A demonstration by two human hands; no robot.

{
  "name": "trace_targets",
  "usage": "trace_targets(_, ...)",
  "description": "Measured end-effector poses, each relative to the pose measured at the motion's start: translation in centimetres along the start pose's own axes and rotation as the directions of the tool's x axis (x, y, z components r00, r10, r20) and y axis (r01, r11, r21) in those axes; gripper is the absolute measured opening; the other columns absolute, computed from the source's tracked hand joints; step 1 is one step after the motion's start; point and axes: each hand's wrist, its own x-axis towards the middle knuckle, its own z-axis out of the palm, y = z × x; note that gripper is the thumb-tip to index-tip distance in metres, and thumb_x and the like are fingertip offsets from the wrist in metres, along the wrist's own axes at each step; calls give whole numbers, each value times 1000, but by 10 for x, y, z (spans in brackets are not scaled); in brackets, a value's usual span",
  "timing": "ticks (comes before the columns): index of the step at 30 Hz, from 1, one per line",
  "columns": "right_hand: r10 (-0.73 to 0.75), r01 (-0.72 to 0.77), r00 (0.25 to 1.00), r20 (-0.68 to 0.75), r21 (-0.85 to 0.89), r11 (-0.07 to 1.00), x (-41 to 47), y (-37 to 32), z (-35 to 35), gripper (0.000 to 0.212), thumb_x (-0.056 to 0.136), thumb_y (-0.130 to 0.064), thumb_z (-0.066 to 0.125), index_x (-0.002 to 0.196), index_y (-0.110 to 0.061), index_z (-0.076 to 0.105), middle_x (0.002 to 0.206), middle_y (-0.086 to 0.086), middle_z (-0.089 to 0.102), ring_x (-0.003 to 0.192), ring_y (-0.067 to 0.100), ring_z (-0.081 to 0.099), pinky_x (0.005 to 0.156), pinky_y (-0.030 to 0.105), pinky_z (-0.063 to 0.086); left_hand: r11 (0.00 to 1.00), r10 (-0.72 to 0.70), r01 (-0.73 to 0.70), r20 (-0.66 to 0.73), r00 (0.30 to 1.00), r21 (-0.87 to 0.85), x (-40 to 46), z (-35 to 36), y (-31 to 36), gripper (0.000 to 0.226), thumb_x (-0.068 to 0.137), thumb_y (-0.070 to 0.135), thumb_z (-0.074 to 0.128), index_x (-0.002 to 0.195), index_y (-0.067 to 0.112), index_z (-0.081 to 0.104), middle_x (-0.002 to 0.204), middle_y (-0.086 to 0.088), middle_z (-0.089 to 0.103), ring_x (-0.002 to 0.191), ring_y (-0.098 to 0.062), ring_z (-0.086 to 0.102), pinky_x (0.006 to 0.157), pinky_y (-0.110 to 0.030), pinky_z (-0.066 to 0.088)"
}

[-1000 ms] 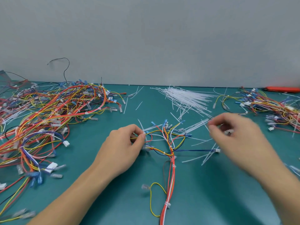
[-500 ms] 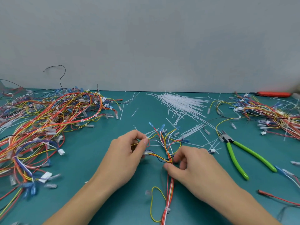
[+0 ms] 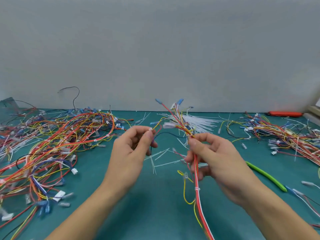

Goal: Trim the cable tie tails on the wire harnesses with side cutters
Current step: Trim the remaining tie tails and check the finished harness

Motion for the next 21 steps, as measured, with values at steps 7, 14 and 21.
trace_targets(7,-6,-16,996,86,255,967,52,-66,-2,16,94,-26,65,104,-14,66,81,2,68,62,11,63,47,22,50,982,-137,137,14,991,-132,65,13,46,12,104,29,60,101,23,70,89,3,78,66,-11,70,47,-19,47)
trace_targets(14,-22,18,1000,5,415,910,124,-88,2,20,104,-11,54,119,-18,66,87,-4,68,67,10,62,62,26,53,973,-201,220,214,956,-65,126,27,65,17,106,25,56,116,14,65,87,-4,78,66,-21,74,57,-27,56)
trace_targets(21,-39,84,995,-94,545,834,170,-66,0,24,104,-7,54,121,-17,69,87,-4,74,67,10,63,65,25,55,961,-252,274,312,916,-30,154,13,50,19,107,24,53,118,16,66,95,-4,79,70,-17,75,49,-20,48)
